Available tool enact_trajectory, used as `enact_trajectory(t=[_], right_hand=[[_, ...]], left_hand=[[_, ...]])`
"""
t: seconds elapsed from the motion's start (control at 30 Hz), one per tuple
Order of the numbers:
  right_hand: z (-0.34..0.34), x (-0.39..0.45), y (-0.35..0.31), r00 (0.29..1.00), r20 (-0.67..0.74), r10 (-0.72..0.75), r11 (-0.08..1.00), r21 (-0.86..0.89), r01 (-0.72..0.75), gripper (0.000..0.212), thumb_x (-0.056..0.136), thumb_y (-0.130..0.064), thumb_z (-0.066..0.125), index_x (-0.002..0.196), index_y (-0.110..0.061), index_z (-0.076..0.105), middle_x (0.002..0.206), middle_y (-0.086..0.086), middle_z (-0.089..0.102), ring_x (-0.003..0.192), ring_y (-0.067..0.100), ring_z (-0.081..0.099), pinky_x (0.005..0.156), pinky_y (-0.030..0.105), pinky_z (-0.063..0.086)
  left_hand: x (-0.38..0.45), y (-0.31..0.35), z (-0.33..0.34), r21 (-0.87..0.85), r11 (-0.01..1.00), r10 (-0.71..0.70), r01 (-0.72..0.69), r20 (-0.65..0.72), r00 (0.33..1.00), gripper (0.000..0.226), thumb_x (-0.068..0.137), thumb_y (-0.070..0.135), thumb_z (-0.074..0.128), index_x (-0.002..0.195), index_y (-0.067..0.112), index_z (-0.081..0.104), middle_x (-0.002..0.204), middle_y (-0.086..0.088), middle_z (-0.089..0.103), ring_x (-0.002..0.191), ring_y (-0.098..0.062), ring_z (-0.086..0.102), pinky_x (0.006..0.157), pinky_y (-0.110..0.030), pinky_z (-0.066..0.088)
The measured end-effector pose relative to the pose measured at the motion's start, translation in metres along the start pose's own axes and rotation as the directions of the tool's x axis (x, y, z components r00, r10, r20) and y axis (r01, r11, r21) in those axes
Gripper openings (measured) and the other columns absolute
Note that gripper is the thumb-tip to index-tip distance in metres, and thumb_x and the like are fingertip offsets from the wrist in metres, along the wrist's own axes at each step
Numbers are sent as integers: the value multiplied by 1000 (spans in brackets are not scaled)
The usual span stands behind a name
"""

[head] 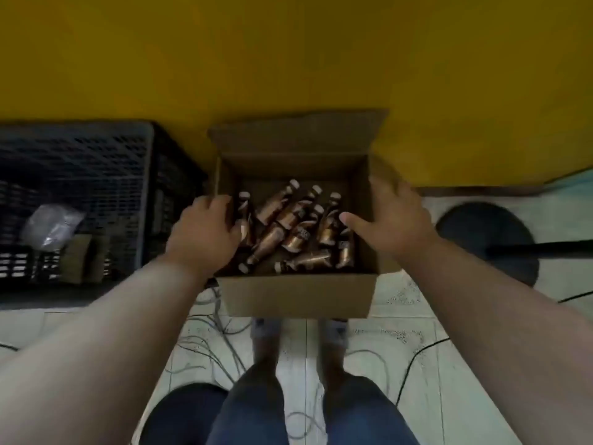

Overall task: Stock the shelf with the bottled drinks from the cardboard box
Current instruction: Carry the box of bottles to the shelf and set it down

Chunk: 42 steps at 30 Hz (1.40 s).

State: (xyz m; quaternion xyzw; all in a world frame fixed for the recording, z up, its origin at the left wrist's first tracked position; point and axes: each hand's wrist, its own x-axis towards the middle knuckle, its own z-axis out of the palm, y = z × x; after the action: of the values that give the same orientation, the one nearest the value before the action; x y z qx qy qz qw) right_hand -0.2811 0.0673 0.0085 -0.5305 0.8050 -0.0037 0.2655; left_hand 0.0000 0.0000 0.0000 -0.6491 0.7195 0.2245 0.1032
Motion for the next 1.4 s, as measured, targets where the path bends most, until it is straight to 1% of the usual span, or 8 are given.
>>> enact_trajectory(t=[0.1, 0.3, 0.4, 0.53, 0.8, 1.0, 1.13, 1.4], right_hand=[[52, 30, 23, 996, -48, 76, 997, -13, -76, 89, 76, -75, 53, 150, -34, 25, 155, 22, 20, 141, 41, 24, 109, 53, 35], [126, 78, 72, 974, 126, 188, 981, -79, -179, 87, 81, -63, 61, 148, -51, 6, 154, 21, 17, 134, 45, 35, 105, 55, 40], [143, 86, 81, 979, 158, 126, 990, -74, -116, 86, 84, -54, 64, 148, -51, 7, 144, 22, 34, 119, 43, 50, 96, 51, 48], [151, 93, 87, 996, 46, 82, 994, -73, -78, 80, 89, -38, 64, 152, -41, 15, 123, 22, 58, 106, 40, 59, 87, 44, 51], [146, 95, 92, 997, 28, 72, 989, -128, -68, 93, 89, -15, 65, 155, -34, 3, 107, 22, 67, 94, 40, 62, 73, 39, 48], [125, 78, 96, 992, 67, 108, 985, -146, -97, 92, 91, -13, 61, 154, -36, -1, 102, 24, 67, 88, 39, 62, 67, 35, 44], [86, 38, 92, 988, 93, 124, 979, -172, -106, 91, 91, -16, 59, 154, -37, -4, 90, 22, 66, 65, 32, 51, 57, 34, 40], [-40, -89, 69, 965, 43, 258, 952, -179, -246, 92, 89, -13, 59, 152, -44, 0, 86, 12, 64, 67, 30, 56, 52, 32, 43]], left_hand=[[31, -22, 47, 34, 995, -96, 96, -8, 995, 62, 89, 43, 56, 143, 27, 31, 141, -19, 36, 118, -41, 47, 97, -51, 45], [78, -47, 121, 77, 976, -214, 202, 201, 956, 69, 86, 56, 56, 140, 51, 13, 144, -20, 27, 114, -44, 49, 93, -52, 48], [90, -64, 130, 68, 989, -139, 130, 139, 981, 72, 87, 48, 61, 144, 48, 17, 131, -20, 46, 105, -40, 56, 87, -49, 52], [101, -76, 133, 39, 997, -70, 68, 44, 997, 74, 90, 25, 62, 149, 40, 20, 126, -17, 58, 104, -38, 59, 83, -45, 54], [99, -75, 127, -30, 995, -95, 95, 28, 995, 94, 88, 6, 59, 149, 48, 0, 108, -18, 62, 73, -26, 55, 66, -40, 54], [79, -60, 104, -24, 993, -117, 118, 44, 992, 106, 82, -1, 59, 148, 50, -6, 108, -18, 61, 71, -25, 53, 63, -40, 54], [44, -47, 70, 2, 992, -122, 123, 45, 991, 102, 83, 4, 60, 147, 51, -4, 99, -17, 62, 68, -27, 55, 59, -39, 53], [-64, 0, -43, 91, 984, -156, 153, 29, 987, 98, 86, 7, 59, 146, 54, -3, 96, -14, 63, 60, -25, 57, 52, -36, 54]])
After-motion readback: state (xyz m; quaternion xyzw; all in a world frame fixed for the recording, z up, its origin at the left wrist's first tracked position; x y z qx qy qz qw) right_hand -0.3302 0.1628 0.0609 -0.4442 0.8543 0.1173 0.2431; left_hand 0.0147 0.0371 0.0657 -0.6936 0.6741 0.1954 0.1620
